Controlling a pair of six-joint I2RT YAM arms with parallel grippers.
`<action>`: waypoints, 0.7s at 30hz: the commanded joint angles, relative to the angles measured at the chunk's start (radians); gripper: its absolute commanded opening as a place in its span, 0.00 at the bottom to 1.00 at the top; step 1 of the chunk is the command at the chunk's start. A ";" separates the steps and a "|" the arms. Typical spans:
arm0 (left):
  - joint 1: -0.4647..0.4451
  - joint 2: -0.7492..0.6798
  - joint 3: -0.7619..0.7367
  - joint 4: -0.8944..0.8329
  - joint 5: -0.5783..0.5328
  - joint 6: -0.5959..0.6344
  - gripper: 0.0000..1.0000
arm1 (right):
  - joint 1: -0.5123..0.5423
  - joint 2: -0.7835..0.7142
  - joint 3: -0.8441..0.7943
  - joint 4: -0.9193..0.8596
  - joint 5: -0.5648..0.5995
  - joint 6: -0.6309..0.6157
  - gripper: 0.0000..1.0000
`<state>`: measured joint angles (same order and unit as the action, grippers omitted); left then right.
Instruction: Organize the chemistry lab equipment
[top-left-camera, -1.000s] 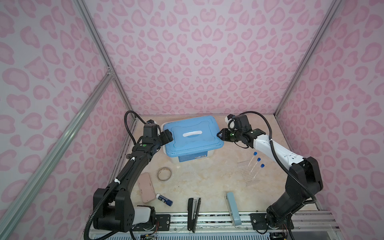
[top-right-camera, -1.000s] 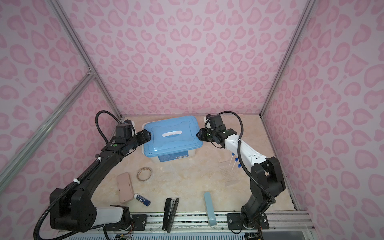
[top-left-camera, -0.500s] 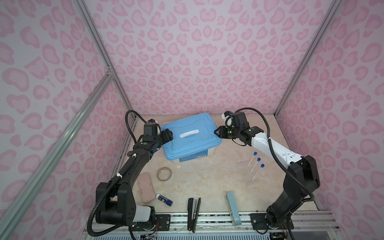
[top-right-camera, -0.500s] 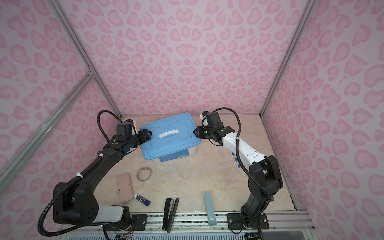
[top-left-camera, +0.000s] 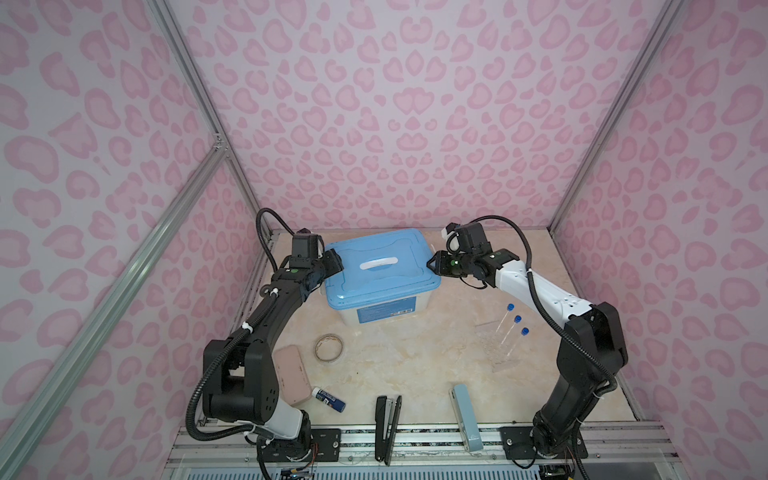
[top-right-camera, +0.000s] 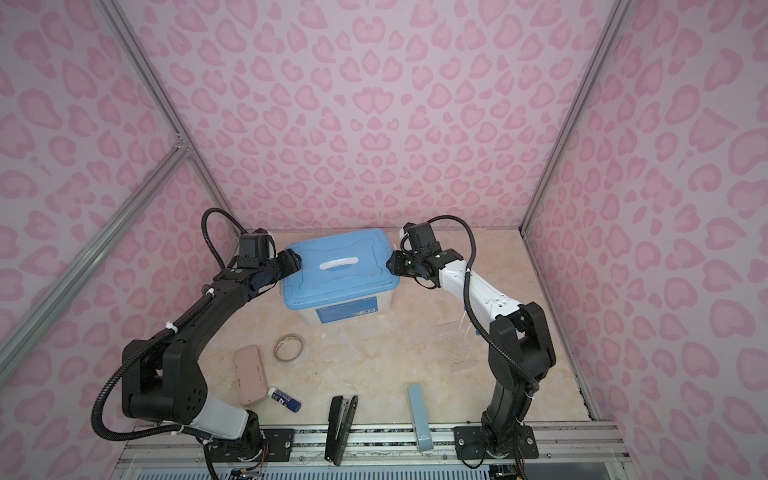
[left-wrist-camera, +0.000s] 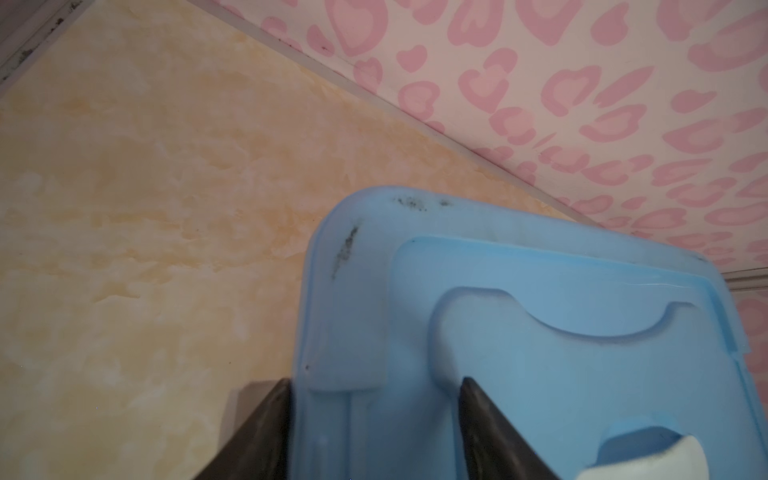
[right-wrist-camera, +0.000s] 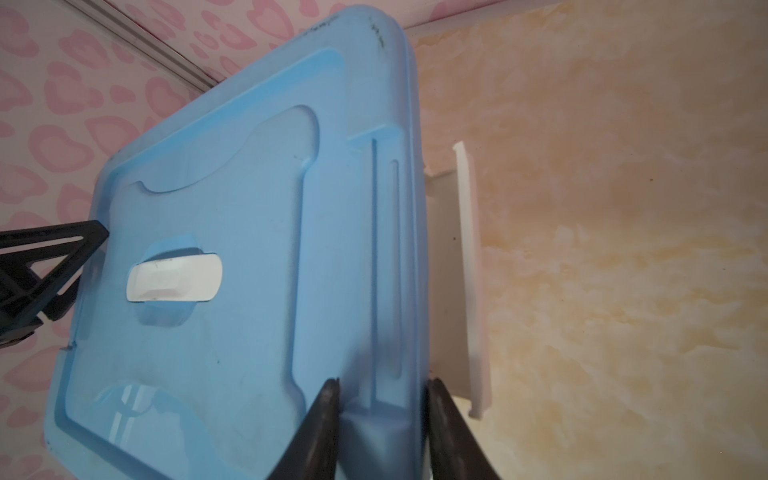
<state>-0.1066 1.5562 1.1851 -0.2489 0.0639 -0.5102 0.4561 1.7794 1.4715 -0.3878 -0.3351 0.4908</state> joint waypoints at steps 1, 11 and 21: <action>0.000 0.034 0.033 -0.013 -0.001 0.019 0.62 | 0.001 0.031 0.006 -0.034 0.016 -0.013 0.35; -0.011 0.020 -0.048 0.006 0.084 0.025 0.57 | 0.022 0.018 0.024 -0.121 0.058 -0.053 0.39; -0.103 0.002 -0.076 0.006 0.184 0.008 0.57 | 0.053 -0.172 -0.176 -0.137 0.121 -0.009 0.40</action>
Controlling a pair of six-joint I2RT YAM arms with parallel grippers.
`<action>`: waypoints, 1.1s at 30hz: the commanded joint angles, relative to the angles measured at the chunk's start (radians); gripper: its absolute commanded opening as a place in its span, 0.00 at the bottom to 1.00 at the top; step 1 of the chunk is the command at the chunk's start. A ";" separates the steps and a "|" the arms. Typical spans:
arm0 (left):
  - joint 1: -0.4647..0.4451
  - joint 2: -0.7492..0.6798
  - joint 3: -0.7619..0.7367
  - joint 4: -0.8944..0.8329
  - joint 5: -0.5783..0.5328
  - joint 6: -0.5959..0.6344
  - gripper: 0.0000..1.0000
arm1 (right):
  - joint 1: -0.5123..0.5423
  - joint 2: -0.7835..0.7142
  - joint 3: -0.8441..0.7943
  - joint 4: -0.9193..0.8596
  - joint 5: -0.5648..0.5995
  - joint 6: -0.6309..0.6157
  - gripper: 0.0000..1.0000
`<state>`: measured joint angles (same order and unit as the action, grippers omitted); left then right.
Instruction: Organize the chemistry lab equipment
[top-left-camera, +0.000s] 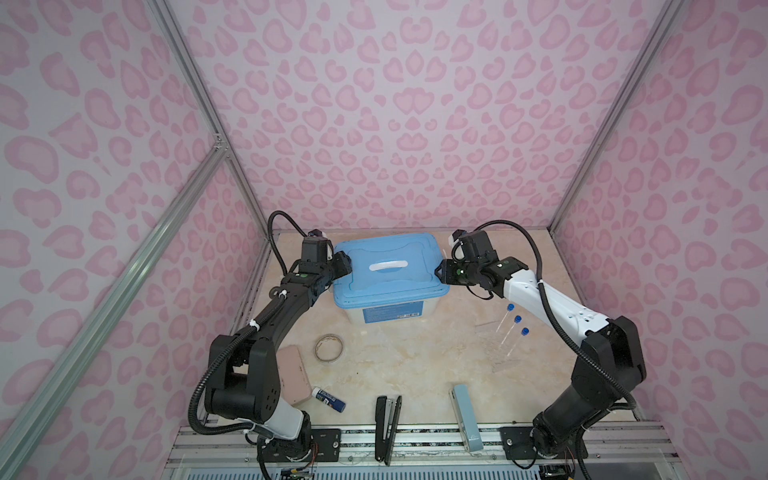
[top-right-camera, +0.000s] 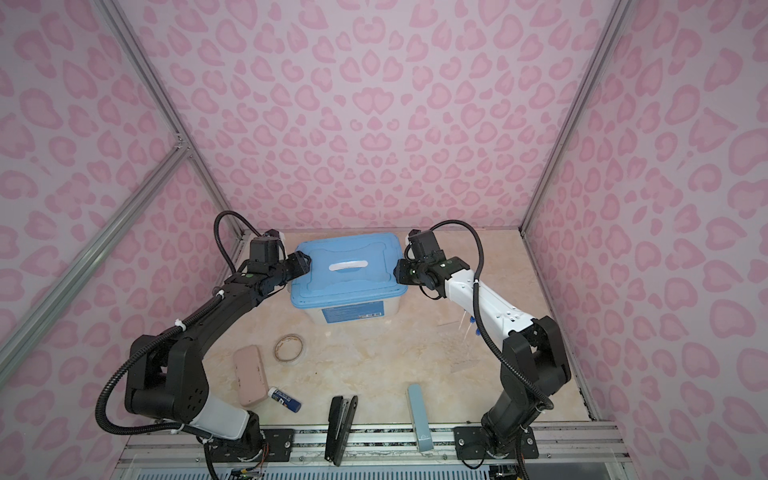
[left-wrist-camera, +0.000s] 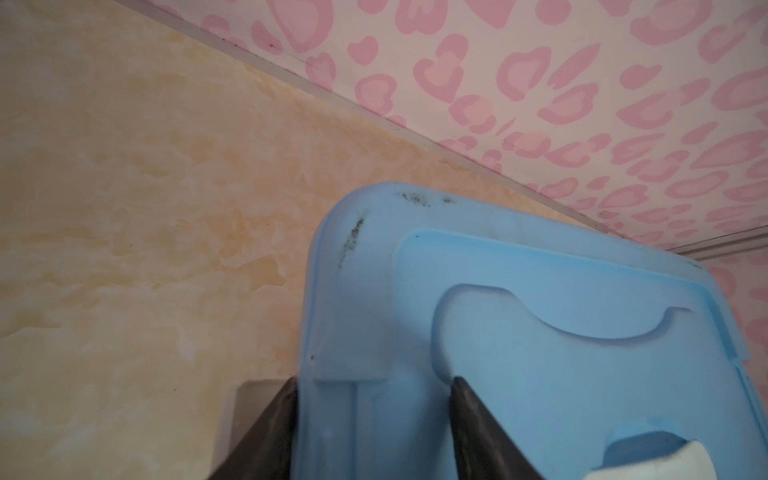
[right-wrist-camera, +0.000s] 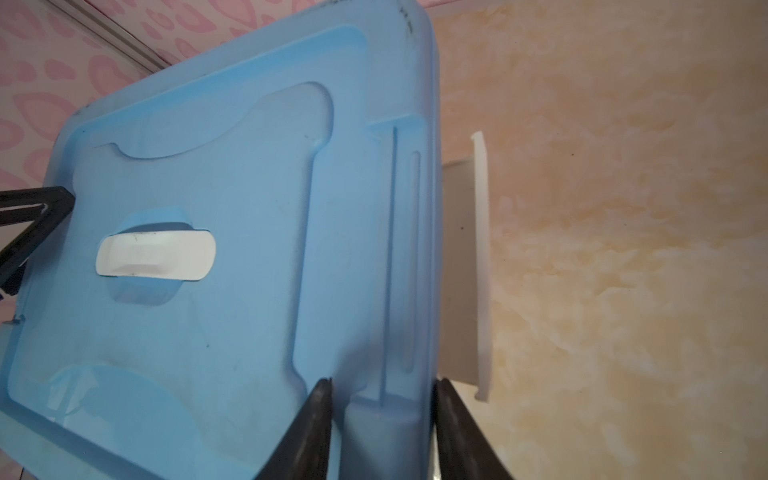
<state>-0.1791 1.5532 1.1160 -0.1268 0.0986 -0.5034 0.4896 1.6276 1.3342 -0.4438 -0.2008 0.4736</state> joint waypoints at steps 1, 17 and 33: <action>-0.038 0.007 -0.003 -0.122 0.146 0.005 0.57 | 0.021 -0.031 -0.051 -0.079 -0.003 0.012 0.40; 0.030 -0.025 0.133 -0.195 0.095 0.016 0.78 | -0.008 -0.024 -0.075 -0.109 0.081 -0.002 0.52; 0.147 -0.111 -0.133 0.070 0.385 -0.087 0.92 | -0.010 -0.019 -0.100 -0.069 0.054 -0.023 0.50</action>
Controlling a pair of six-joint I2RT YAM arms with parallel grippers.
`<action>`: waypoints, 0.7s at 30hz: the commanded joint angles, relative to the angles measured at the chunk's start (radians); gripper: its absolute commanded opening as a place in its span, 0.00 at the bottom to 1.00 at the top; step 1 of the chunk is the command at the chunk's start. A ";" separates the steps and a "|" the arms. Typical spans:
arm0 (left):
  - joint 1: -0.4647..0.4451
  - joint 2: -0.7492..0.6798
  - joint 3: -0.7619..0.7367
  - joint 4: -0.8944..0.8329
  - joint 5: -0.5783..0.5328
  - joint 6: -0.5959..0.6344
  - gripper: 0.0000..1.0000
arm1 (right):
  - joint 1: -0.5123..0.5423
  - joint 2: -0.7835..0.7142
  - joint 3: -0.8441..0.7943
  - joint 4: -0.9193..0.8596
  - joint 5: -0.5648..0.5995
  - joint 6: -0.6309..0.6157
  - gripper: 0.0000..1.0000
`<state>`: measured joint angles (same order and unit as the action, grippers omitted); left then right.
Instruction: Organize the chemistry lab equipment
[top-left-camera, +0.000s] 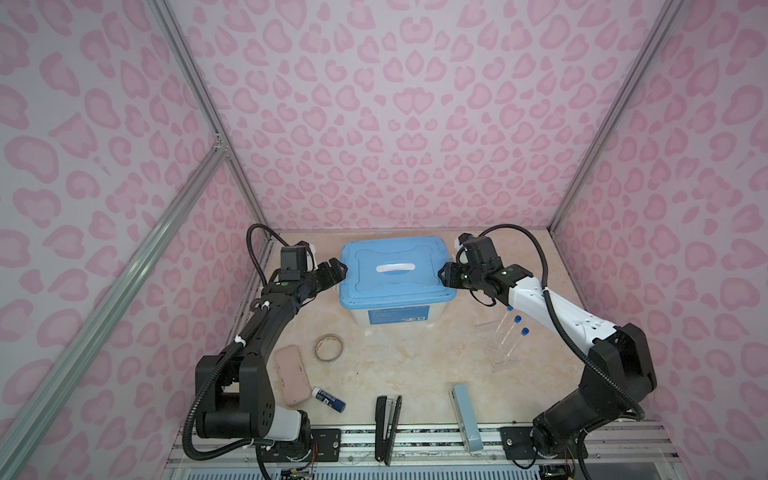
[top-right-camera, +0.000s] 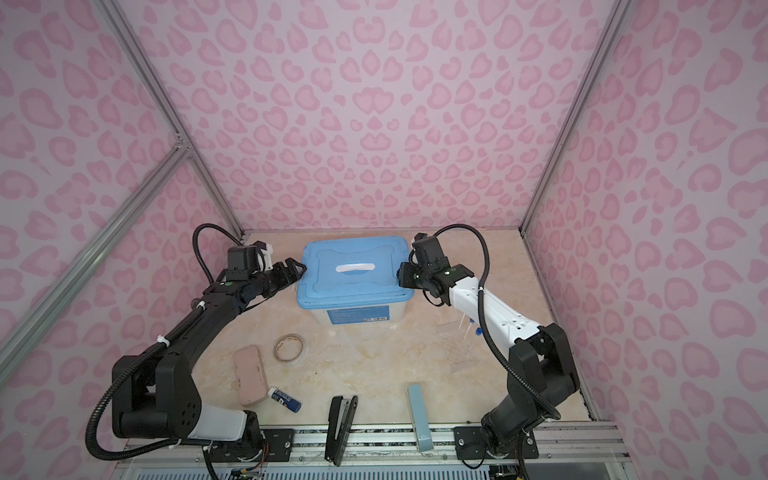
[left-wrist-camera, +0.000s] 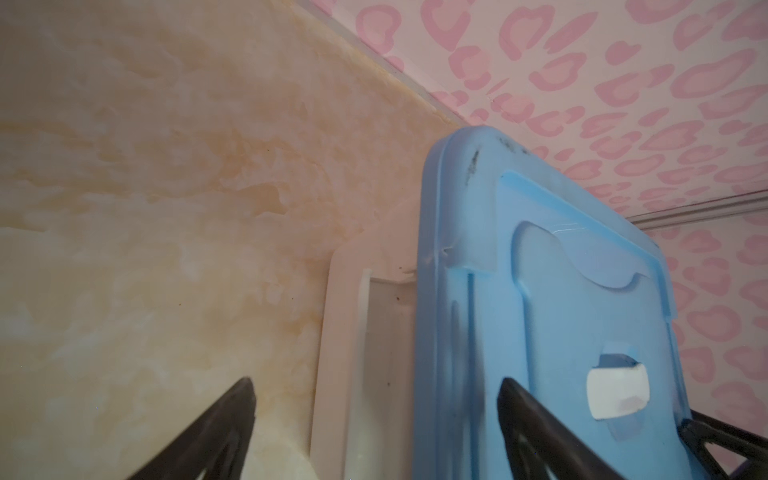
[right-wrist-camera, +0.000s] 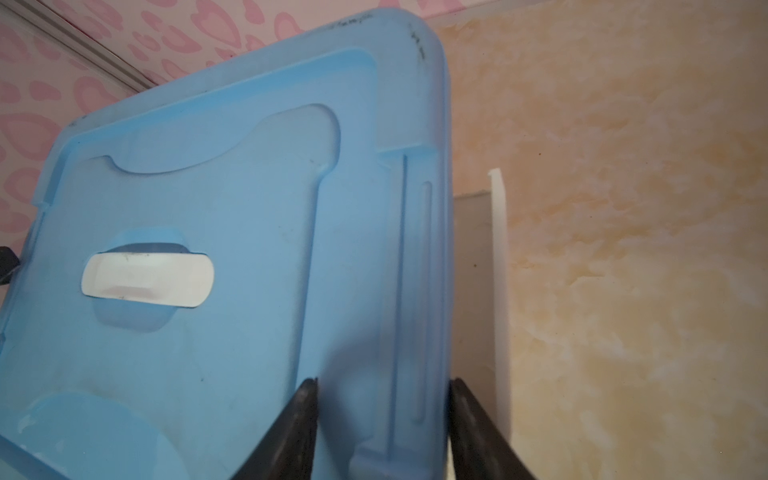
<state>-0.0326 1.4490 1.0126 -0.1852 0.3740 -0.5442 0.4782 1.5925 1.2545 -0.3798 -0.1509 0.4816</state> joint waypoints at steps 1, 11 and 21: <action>0.000 -0.004 -0.043 0.155 0.134 -0.062 0.92 | 0.002 0.017 -0.020 -0.131 0.002 -0.032 0.50; -0.008 0.024 -0.066 0.184 0.249 -0.077 0.85 | 0.001 0.011 -0.017 -0.134 0.003 -0.037 0.50; -0.090 0.038 0.055 -0.124 -0.022 0.076 0.66 | 0.001 -0.006 0.012 -0.186 0.077 -0.049 0.50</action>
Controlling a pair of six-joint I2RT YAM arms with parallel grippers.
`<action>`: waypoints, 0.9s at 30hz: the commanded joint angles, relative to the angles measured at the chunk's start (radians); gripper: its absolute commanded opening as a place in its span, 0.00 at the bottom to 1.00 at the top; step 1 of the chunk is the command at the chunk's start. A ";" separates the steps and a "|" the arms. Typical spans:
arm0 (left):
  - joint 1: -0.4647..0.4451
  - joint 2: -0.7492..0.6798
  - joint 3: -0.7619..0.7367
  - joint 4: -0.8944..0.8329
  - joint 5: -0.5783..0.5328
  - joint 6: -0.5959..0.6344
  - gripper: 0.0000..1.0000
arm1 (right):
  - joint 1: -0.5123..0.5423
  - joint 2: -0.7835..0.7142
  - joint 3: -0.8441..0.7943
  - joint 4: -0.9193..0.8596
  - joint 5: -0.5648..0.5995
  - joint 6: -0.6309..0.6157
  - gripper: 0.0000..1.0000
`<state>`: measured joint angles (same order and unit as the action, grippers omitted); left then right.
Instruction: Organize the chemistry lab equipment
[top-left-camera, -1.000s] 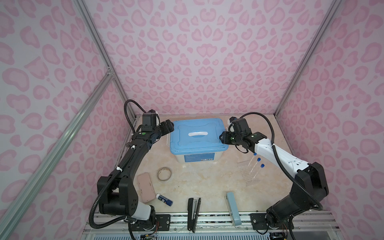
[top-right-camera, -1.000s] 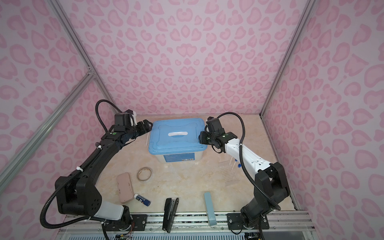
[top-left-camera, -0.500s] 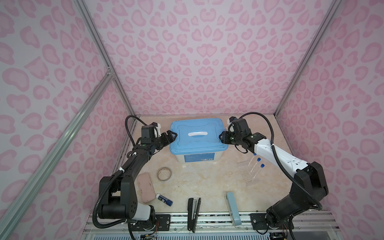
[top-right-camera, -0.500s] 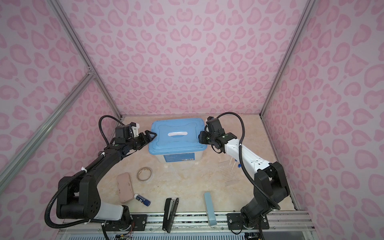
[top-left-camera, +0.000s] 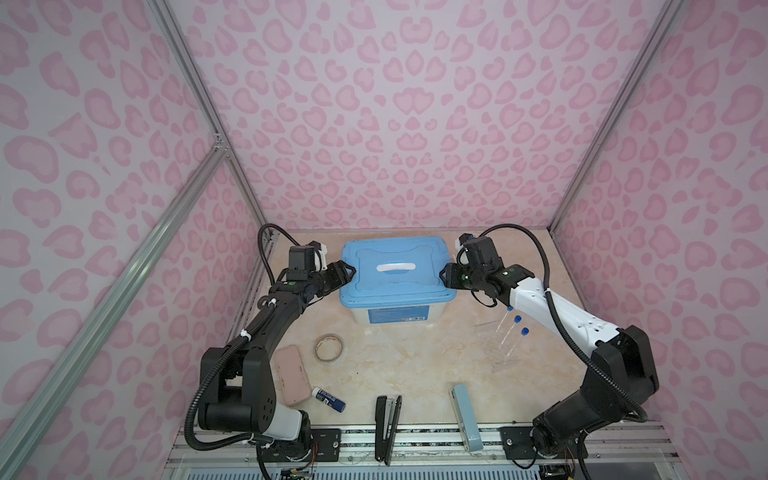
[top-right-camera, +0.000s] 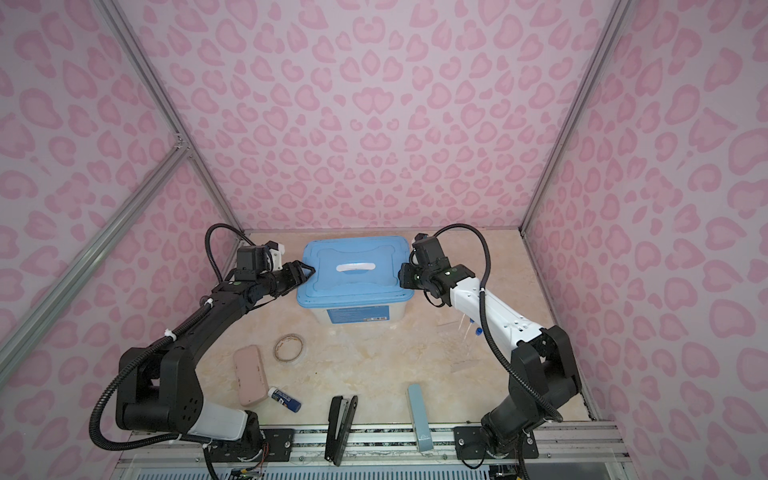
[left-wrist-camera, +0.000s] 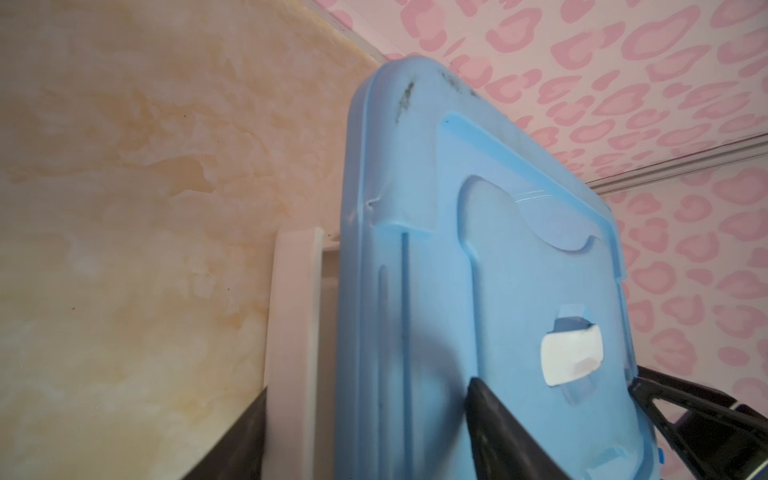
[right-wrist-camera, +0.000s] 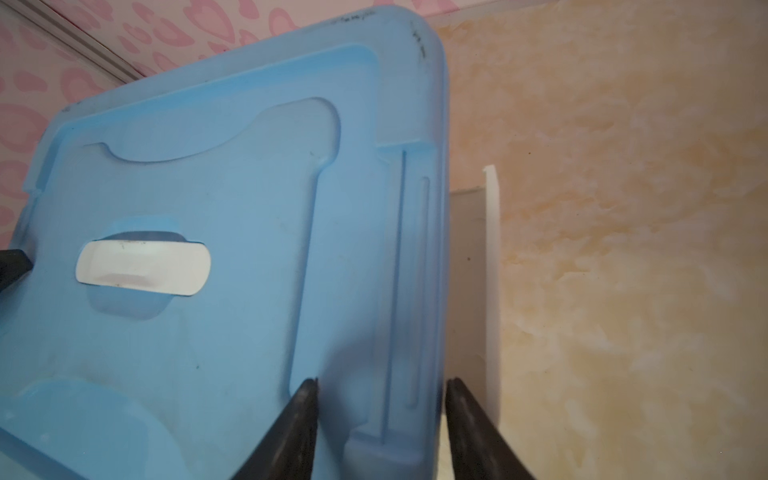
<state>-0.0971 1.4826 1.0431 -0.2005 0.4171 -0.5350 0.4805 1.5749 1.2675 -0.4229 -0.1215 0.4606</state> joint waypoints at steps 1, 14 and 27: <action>-0.037 0.006 0.029 -0.121 -0.086 0.078 0.66 | 0.000 0.011 0.002 -0.143 0.048 -0.028 0.50; -0.196 0.014 0.080 -0.288 -0.398 0.154 0.56 | 0.000 -0.010 0.035 -0.163 0.055 -0.055 0.51; -0.190 0.006 0.068 -0.256 -0.363 0.118 0.54 | -0.087 -0.113 0.013 -0.087 -0.086 -0.026 0.98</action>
<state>-0.2878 1.4837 1.1294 -0.3309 0.0540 -0.4450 0.4175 1.4666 1.3060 -0.5652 -0.1146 0.4179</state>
